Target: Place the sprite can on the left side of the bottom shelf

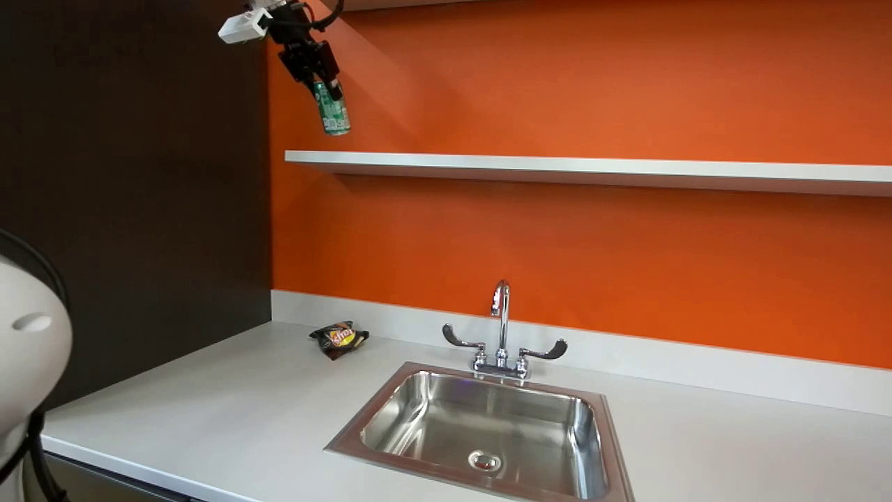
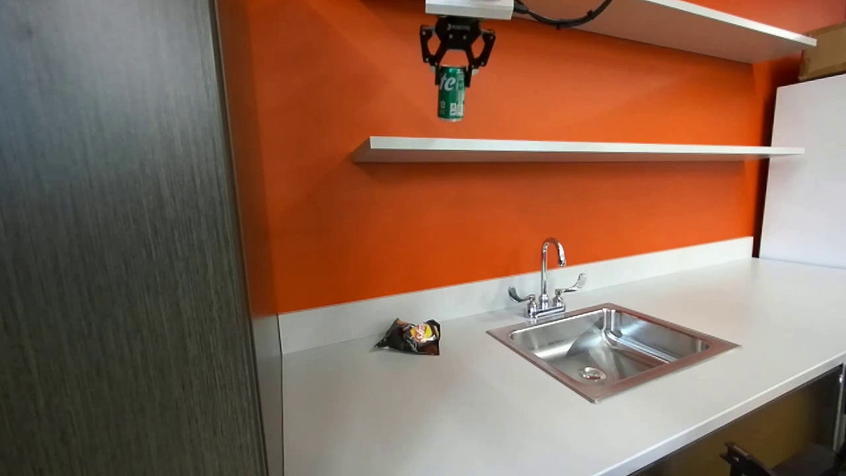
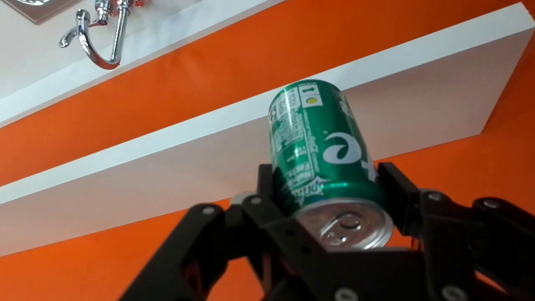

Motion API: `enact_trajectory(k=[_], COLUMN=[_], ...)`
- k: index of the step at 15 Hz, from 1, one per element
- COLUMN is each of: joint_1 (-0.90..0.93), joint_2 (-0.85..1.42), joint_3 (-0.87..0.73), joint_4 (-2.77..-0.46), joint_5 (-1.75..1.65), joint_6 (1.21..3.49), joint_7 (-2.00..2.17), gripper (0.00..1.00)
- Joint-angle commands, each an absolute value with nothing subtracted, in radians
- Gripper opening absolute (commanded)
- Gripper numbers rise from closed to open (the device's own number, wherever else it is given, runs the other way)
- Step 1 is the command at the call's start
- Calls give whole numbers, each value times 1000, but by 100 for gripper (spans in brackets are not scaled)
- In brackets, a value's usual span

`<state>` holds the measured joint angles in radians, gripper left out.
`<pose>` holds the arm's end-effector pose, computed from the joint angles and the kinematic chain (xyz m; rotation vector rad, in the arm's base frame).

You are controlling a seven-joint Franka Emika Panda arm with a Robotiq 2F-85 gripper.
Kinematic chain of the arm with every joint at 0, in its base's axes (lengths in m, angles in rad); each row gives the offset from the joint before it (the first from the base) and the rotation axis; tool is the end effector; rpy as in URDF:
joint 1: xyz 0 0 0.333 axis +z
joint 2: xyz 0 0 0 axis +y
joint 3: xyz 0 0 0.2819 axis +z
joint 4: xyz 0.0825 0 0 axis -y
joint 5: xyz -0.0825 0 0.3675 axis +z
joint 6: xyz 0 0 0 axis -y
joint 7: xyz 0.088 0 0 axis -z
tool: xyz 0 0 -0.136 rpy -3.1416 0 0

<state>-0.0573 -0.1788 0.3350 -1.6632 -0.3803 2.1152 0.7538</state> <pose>0.5258 0.1410 0.6817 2.8083 -0.5227 1.1166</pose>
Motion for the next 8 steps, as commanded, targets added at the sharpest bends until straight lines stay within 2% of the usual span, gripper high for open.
enact_trajectory(k=[1,8], joint_1=[0,80], joint_2=[-76,11], joint_3=[312,245], joint_4=[-1530,-1430], joint_5=[-428,-459], joint_6=[2050,2032], joint_7=[796,839], gripper=[38,38])
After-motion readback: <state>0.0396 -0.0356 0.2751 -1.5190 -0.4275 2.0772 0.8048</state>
